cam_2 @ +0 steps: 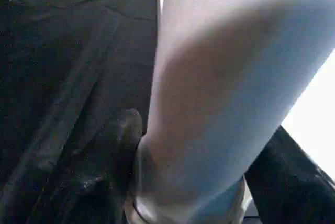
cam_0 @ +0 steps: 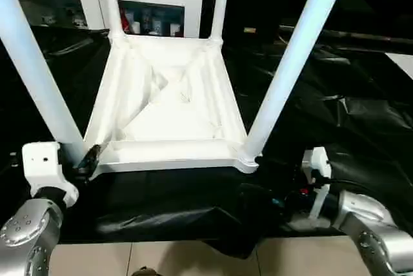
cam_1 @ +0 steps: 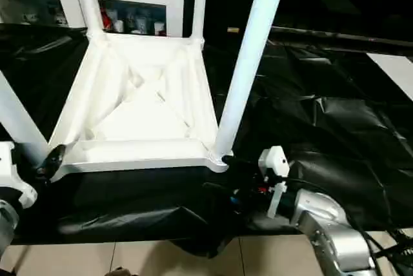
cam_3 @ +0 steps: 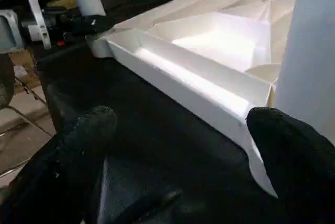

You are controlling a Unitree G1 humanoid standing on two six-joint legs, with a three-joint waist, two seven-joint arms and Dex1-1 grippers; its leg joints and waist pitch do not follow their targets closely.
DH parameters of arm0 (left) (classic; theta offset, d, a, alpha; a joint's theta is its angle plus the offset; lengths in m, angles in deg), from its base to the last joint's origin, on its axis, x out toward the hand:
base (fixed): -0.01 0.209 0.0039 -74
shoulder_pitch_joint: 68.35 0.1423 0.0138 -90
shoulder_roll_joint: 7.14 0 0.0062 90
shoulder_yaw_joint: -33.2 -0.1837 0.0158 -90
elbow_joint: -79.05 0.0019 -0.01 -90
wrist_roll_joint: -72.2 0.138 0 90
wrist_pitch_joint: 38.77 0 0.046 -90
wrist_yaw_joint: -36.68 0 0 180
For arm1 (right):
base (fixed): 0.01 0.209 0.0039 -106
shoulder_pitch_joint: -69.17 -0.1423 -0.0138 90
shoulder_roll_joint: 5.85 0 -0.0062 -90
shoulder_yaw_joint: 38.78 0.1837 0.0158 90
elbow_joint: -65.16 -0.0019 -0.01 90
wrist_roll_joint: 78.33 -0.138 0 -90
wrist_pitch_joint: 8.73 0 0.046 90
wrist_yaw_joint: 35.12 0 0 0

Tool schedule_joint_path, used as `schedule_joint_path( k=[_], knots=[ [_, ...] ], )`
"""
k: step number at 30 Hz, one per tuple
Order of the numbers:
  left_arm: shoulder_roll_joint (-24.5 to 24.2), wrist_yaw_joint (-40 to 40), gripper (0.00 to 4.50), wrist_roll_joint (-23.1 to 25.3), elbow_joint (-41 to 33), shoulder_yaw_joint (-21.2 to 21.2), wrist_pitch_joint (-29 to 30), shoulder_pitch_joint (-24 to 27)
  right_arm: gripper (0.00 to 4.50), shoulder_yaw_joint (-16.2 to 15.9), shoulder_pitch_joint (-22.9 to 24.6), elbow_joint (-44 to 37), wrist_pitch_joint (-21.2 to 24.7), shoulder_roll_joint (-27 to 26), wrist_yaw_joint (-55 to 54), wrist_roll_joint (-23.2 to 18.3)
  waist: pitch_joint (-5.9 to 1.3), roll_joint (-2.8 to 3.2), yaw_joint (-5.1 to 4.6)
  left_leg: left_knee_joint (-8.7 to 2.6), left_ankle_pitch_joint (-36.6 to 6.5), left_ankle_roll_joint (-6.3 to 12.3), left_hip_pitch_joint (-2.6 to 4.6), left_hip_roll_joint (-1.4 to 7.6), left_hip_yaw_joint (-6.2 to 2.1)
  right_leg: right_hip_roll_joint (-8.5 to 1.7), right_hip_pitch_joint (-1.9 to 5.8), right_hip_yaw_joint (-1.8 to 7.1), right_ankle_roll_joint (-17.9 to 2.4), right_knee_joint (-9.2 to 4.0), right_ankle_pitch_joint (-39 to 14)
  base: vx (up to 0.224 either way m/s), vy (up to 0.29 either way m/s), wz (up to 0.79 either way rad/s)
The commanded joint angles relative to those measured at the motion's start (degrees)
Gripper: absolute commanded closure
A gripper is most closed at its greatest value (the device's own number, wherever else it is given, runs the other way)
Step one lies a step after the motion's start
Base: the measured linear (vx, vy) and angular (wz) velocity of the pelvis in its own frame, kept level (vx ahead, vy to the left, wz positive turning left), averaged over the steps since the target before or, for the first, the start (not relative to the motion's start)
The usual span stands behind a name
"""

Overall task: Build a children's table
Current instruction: Flip table

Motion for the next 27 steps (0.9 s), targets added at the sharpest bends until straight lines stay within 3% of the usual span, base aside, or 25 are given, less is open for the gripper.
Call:
schedule_joint_path(
  k=[1,4,6,7,8,9,14,16,17,20,21,23,26,27],
  knots=[
    [0.92,-1.0,1.7,-0.48,-1.12,-0.68,1.49,-1.16,0.0,1.25,-0.85,-0.01,0.39,-0.29,-0.68,-0.88,-1.83,0.88,0.14,-4.99,-14.67,1.07,0.29,3.27,-1.34,-4.3,0.87,2.66,-8.8,-4.73,-12.82,0.0,0.0,0.0],
    [1.62,-1.64,1.81,-0.29,-0.47,-1.39,1.81,-2.61,0.0,1.31,-1.88,0.84,0.31,-1.86,-2.87,-0.34,-1.82,0.7,0.21,-4.98,-14.88,0.87,0.41,3.2,-1.32,-4.29,0.66,2.68,-8.41,-4.84,-14.04,0.0,0.0,0.0],
    [2.05,-1.52,1.88,-0.77,-0.35,-1.6,2.07,-3.04,0.0,1.17,-2.4,1.52,0.11,-2.71,-3.92,0.21,-1.77,0.83,0.3,-5.1,-15.23,0.42,0.38,3.24,-1.37,-4.32,0.63,2.65,-8.15,-4.91,-14.89,0.0,0.0,0.0],
    [2.44,-1.77,1.89,-1.04,-0.41,-1.66,2.32,-3.18,0.0,0.85,-2.65,1.92,0.17,-3.27,-4.38,0.35,-1.84,1.22,0.36,-5.11,-15.06,0.21,0.39,3.23,-1.41,-4.31,0.65,2.65,-8.12,-4.83,-14.5,0.0,0.0,0.0],
    [2.91,-1.91,1.89,-1.51,-0.49,-1.69,2.61,-3.29,0.0,0.4,-2.86,2.28,0.06,-3.76,-4.75,0.68,-1.92,0.94,0.23,-5.08,-14.56,0.05,0.29,3.23,-1.4,-4.26,0.74,2.63,-8.15,-4.75,-13.39,0.0,0.0,0.0],
    [4.03,-2.46,1.9,-2.41,-0.71,-1.31,3.1,-3.44,0.0,-0.3,-3.15,2.69,-0.07,-4.49,-5.18,1.18,-1.87,1.09,0.32,-5.07,-14.79,0.02,0.38,3.21,-1.33,-4.24,0.63,2.66,-8.24,-4.81,-13.3,0.0,0.0,0.0],
    [6.72,-3.66,1.91,-5.53,-1.73,0.07,4.34,-4.72,0.0,-0.87,-3.98,3.05,0.12,-6.13,-6.15,1.4,-1.95,0.66,0.37,-5.01,-12.86,0.46,0.03,3.19,-1.3,-4.39,0.94,2.67,-8.59,-4.57,-11.81,0.0,0.0,0.0],
    [9.76,-4.7,1.91,-9.64,-2.65,0.94,5.68,-7.57,0.0,-1.64,-4.89,2.98,0.84,-7.69,-6.33,0.85,-2.06,0.28,0.38,-4.82,-11.75,0.77,-0.03,3.18,-1.22,-4.43,0.99,2.69,-8.71,-4.43,-11.2,0.0,0.0,0.0],
    [11.23,-5.16,1.91,-11.56,-2.6,1.45,5.75,-8.97,0.0,-2.28,-5.08,2.85,0.95,-7.99,-5.92,0.85,-2.13,0.52,0.45,-4.71,-10.59,1.01,-0.04,3.18,-1.22,-4.47,0.96,2.69,-8.96,-4.29,-10.34,0.0,0.0,0.0],
    [13.53,-5.44,1.91,-13.81,-2.48,1.58,5.65,-11.0,0.0,-3.11,-5.3,2.83,0.86,-8.48,-5.54,1.01,-2.58,0.35,0.9,-4.19,-6.61,1.78,-0.35,3.03,-0.93,-4.39,1.15,2.67,-10.18,-3.75,-4.59,0.0,0.0,0.0],
    [15.22,-5.31,1.91,-14.79,-2.57,0.84,5.52,-12.03,0.0,-3.36,-5.6,3.08,0.78,-9.0,-5.94,1.27,-2.8,0.3,1.18,-3.96,-4.13,2.33,-0.5,2.99,-0.91,-4.26,1.23,2.58,-10.75,-3.26,-0.5,0.0,0.0,0.0],
    [15.99,-5.07,1.91,-15.02,-2.71,0.38,5.76,-12.41,0.0,-3.28,-5.87,3.38,0.86,-9.44,-6.52,1.43,-2.79,0.26,1.34,-3.81,-2.28,3.33,-0.48,3.01,-0.83,-4.09,1.19,2.49,-11.58,-2.99,3.53,0.0,0.0,0.0],
    [16.69,-3.48,1.93,-13.37,-2.92,-1.76,6.79,-12.72,0.0,-1.56,-7.63,5.9,1.35,-11.96,-11.23,1.91,-2.71,0.24,1.34,-3.9,-2.35,3.64,-0.41,3.09,-0.86,-4.09,1.24,2.38,-11.99,-2.94,4.29,0.0,0.0,0.0],
    [17.0,-3.16,1.94,-12.81,-2.77,-2.39,7.08,-12.87,0.0,-0.42,-8.63,7.49,0.57,-13.5,-13.7,2.07,-2.62,0.36,1.04,-4.03,-3.8,2.85,-0.24,3.13,-0.8,-4.11,1.1,2.38,-11.7,-3.18,2.31,0.0,0.0,0.0]
  ],
)
